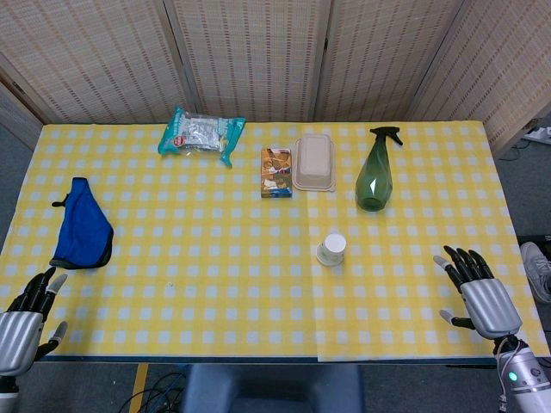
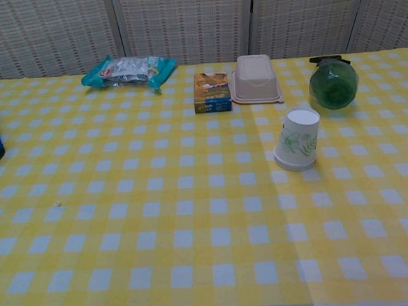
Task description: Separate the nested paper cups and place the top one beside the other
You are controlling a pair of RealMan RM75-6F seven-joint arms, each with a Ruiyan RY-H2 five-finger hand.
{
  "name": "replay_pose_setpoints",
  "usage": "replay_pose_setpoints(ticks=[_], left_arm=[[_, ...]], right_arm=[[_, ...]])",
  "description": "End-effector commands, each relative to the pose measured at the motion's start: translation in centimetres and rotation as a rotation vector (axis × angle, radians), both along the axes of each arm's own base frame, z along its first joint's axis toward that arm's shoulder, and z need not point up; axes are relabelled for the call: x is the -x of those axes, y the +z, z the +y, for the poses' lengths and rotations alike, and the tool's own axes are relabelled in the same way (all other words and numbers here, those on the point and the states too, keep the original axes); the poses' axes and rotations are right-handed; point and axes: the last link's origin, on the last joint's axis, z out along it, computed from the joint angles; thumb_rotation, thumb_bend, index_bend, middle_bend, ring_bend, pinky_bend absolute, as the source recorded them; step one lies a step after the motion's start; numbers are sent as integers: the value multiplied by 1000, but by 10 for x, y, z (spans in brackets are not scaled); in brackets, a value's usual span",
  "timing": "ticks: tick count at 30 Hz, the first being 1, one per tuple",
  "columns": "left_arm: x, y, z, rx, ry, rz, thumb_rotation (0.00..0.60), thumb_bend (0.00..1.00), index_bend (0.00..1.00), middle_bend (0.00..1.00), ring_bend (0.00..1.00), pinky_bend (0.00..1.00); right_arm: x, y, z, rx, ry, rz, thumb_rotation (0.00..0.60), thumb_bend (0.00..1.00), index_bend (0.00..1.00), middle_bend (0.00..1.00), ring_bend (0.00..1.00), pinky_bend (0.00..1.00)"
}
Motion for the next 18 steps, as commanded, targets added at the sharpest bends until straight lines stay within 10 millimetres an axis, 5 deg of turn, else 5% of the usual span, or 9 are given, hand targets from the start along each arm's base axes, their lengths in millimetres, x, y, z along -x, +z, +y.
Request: replay_pose_setpoints(ticks=[1, 10, 18], left_arm=[[0, -1, 1, 1, 2, 1, 600, 381, 0, 0, 30, 291], [-1, -2, 2, 10, 2, -9, 600, 382, 0, 0, 30, 291], [2, 4, 3, -4, 16, -30, 600, 382, 0, 0, 30, 291]], right_arm=[[0, -1, 0, -5, -1, 2, 600, 98, 101, 0, 0, 0], [-17, -5, -20, -90, 43, -32, 600, 101, 101, 0, 0, 0], [-74, 1, -97, -191, 83, -38, 600, 122, 101, 0, 0, 0]])
